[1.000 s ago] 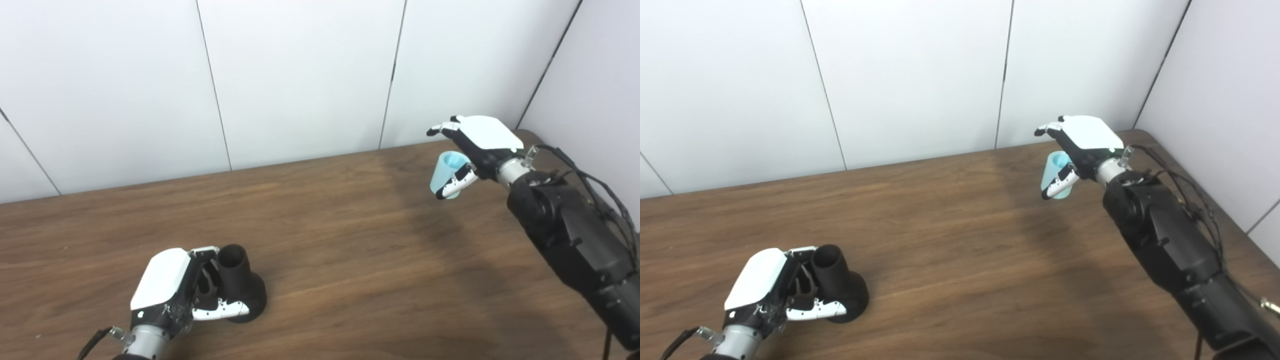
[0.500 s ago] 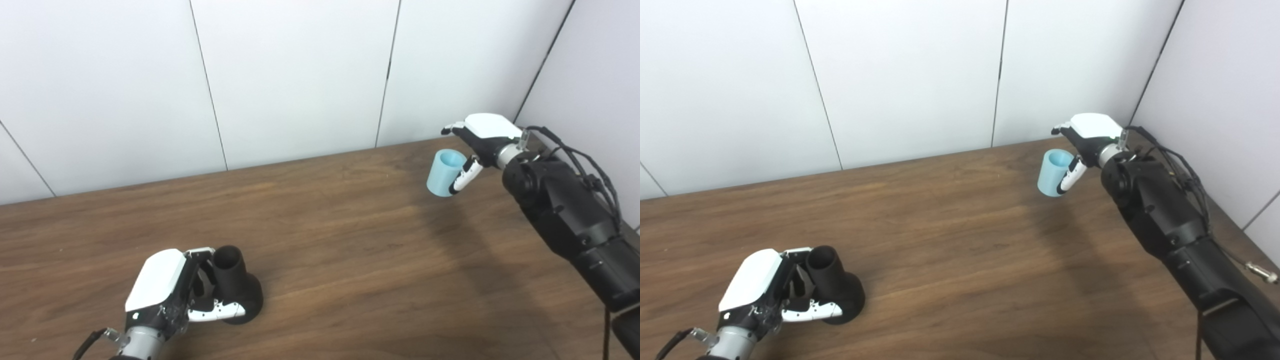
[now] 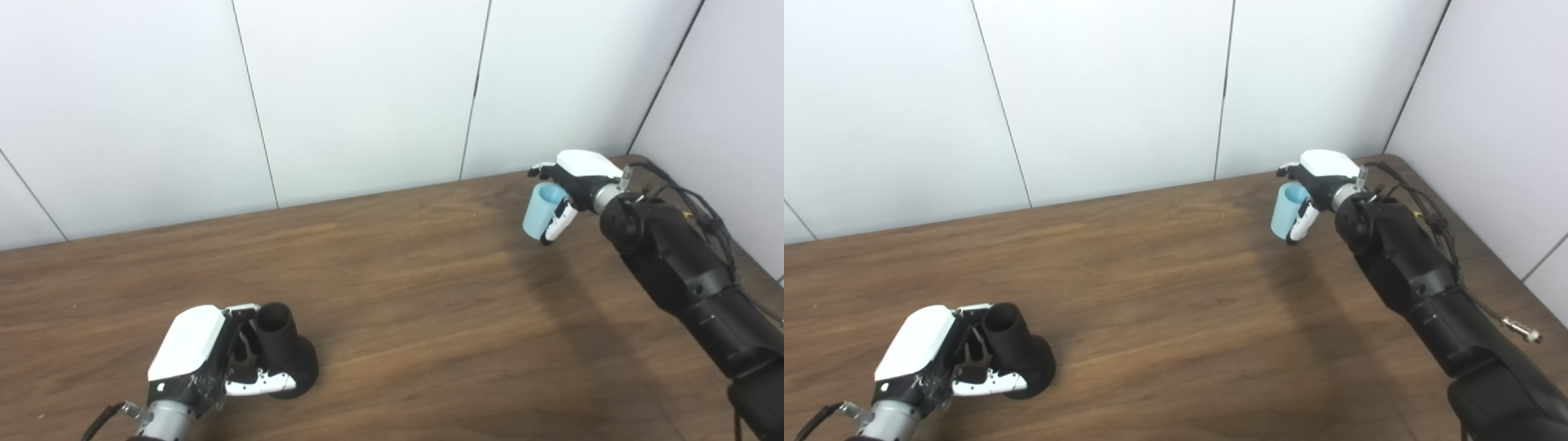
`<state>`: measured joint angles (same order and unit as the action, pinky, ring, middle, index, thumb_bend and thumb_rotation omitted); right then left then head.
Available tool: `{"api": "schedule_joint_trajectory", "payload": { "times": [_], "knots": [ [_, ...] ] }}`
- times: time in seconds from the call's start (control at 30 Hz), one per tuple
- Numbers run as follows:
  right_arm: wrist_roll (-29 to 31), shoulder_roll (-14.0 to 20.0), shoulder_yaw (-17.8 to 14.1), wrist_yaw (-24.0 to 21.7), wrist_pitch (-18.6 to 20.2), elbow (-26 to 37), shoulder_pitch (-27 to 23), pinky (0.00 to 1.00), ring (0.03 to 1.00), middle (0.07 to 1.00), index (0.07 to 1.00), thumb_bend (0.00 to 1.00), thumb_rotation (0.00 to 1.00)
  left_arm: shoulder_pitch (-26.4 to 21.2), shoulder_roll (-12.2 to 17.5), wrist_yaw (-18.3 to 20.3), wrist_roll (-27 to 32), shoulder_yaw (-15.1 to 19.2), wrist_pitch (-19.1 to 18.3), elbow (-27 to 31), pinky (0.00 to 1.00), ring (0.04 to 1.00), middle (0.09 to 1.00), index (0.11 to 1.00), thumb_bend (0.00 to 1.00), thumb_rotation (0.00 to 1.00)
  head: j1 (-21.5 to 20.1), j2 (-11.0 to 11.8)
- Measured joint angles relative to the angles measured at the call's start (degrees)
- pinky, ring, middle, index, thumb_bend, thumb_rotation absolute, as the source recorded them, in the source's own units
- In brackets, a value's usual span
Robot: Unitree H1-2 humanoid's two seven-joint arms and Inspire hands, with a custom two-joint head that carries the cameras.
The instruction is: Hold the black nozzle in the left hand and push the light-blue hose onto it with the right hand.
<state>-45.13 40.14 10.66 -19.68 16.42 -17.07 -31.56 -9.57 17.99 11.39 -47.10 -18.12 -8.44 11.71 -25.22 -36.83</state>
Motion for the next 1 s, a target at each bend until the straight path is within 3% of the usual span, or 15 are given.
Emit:
{"api": "schedule_joint_trajectory", "payload": {
  "times": [0.5, 0.67, 0.73, 0.77, 0.83, 0.9, 1.0],
  "knots": [
    [2.9, 0.0, 0.3, 1.5, -1.3, -1.9, 0.3, 0.69, 0.759, 0.806, 0.778, 0.86, 0.06, -0.7, -0.1, 0.2, -1.3, -0.5, 0.0, -0.4, 0.29, 0.367, 0.402, 0.515, 0.52, 0.00, -0.1, -0.4],
    [3.2, 0.2, 0.3, 3.7, -3.6, -2.7, 0.4, 0.62, 0.651, 0.699, 0.703, 0.82, 0.01, -0.8, -0.1, 0.4, -1.3, -0.4, -0.1, -0.4, 0.28, 0.359, 0.400, 0.507, 0.52, 0.00, 0.1, -0.5],
    [3.7, 0.2, 0.2, 4.4, -4.6, -2.8, 0.4, 0.63, 0.600, 0.624, 0.661, 0.79, 0.00, -0.9, -0.1, 0.6, -1.4, -0.4, -0.1, -0.4, 0.27, 0.352, 0.399, 0.504, 0.52, 0.00, 0.1, -0.6],
    [4.1, 0.2, 0.0, 5.1, -5.3, -3.0, 0.4, 0.63, 0.573, 0.549, 0.597, 0.66, 0.00, -0.9, -0.1, 0.7, -1.4, -0.4, -0.1, -0.4, 0.27, 0.356, 0.400, 0.505, 0.52, 0.00, 0.1, -0.6],
    [4.6, 0.2, -0.1, 6.3, -6.1, -3.2, 0.4, 0.58, 0.533, 0.490, 0.529, 0.55, 0.00, -0.9, -0.1, 0.8, -1.5, -0.4, -0.1, -0.4, 0.28, 0.362, 0.401, 0.507, 0.52, 0.00, 0.2, -0.7],
    [4.6, 0.2, -0.2, 7.7, -7.0, -3.3, 0.4, 0.51, 0.453, 0.506, 0.509, 0.53, 0.00, -1.0, -0.1, 1.0, -1.5, -0.4, -0.2, -0.4, 0.27, 0.357, 0.400, 0.507, 0.52, 0.00, 0.3, -0.9],
    [4.1, 0.2, -0.1, 10.7, -8.7, -3.3, 0.8, 0.47, 0.420, 0.517, 0.494, 0.52, 0.00, -1.0, -0.1, 1.0, -1.5, -0.5, -0.3, -0.3, 0.26, 0.342, 0.397, 0.504, 0.52, 0.00, 0.3, -1.0]
  ]
}}
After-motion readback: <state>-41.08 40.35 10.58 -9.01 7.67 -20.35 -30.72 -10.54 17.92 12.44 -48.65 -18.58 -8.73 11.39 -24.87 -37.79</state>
